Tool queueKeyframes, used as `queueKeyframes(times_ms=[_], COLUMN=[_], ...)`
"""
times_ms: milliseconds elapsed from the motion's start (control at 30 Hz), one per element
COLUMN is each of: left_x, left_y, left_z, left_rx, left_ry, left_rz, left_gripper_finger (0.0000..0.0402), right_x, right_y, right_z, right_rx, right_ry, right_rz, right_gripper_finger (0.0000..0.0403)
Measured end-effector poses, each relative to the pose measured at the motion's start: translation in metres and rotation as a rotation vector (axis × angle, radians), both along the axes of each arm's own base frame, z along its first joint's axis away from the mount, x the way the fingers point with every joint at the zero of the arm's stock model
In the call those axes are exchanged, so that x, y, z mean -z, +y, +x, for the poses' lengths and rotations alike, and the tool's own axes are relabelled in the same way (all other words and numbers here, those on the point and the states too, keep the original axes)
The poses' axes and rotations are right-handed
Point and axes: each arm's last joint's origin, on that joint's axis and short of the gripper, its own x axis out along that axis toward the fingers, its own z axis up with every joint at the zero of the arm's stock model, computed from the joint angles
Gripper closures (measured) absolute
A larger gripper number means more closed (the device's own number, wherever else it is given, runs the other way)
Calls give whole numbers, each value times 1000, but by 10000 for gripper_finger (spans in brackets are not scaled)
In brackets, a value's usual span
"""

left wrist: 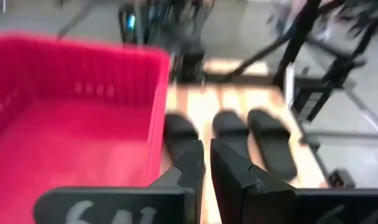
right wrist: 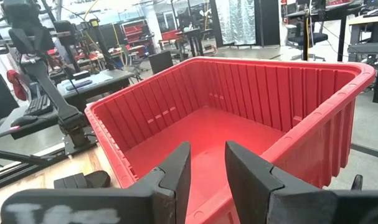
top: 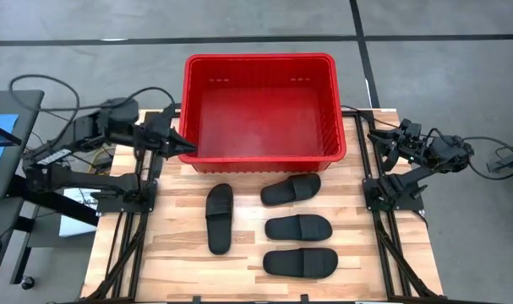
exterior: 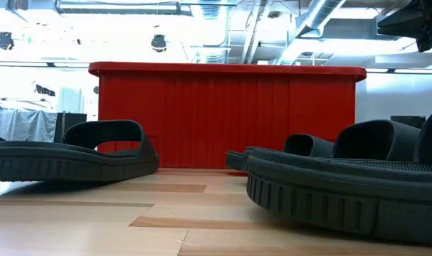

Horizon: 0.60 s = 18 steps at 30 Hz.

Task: Pick and place slides into bin
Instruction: Put the black slide into the red bin

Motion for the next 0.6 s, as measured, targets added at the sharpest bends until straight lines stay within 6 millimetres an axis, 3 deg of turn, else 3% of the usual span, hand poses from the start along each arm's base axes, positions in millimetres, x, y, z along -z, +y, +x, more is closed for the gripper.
queueKeyframes(times_ms=[167,333,600], left_x=[-5,0,18], left_y=[7,6,-17], left_z=[13,29,48], left_rx=[-111,-95,7], left_ry=[127,163,328], left_rz=[15,-20,-99], left_gripper_finger=[381,381,381], right_x=[0,0,0], right_y=[0,0,0], right_z=[0,0,0], right_rx=[0,0,0], right_ry=[0,0,0], right_rz=[0,0,0], right_gripper_finger=[312,312,312])
